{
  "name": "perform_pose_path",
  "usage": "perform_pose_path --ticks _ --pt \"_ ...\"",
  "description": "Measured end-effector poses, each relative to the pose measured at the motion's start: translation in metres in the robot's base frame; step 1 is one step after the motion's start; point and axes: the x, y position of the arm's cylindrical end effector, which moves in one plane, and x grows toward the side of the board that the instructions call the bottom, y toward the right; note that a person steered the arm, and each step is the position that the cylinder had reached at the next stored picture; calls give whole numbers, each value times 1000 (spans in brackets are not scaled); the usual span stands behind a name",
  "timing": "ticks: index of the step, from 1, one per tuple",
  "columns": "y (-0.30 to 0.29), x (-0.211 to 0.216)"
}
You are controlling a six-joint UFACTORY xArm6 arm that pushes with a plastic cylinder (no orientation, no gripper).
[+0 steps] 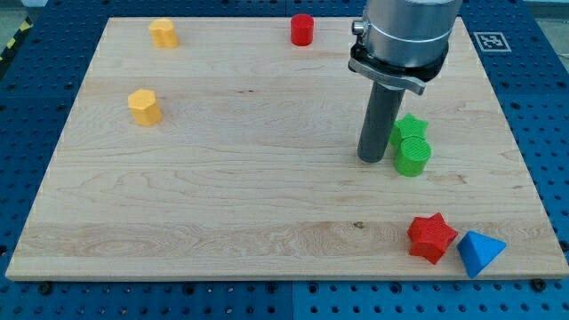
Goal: Separate the green blocks
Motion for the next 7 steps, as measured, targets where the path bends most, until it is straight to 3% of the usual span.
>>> perform_pose_path --ticks 3,7 --pt "50 -10" --pt "55 -40"
